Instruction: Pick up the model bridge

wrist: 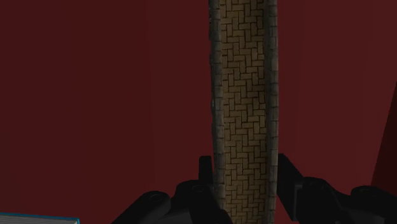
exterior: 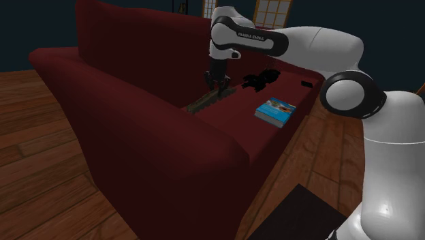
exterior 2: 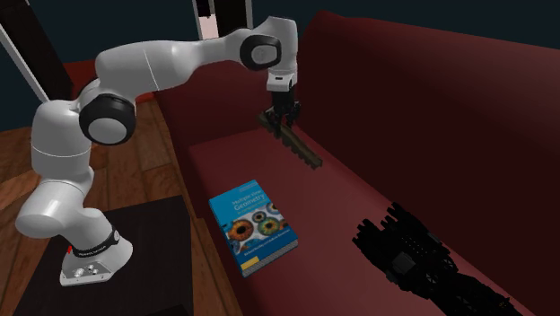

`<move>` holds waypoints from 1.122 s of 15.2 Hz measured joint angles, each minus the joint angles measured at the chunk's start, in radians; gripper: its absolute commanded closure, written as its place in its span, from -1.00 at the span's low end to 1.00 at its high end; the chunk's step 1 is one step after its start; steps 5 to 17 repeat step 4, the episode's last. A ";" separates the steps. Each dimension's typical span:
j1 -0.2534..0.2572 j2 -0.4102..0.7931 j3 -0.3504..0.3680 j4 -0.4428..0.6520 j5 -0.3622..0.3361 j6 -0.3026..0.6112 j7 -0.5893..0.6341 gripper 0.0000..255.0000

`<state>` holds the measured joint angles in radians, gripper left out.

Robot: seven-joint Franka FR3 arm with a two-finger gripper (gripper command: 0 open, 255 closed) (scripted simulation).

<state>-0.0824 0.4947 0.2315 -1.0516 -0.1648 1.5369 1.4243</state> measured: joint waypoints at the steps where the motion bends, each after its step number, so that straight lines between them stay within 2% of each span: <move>1: 0.004 0.009 0.000 0.028 -0.002 -0.019 -0.001 1.00; 4: 0.012 0.030 -0.001 0.098 -0.006 -0.067 -0.004 1.00; 17: 0.012 0.030 -0.001 0.098 -0.006 -0.067 -0.004 1.00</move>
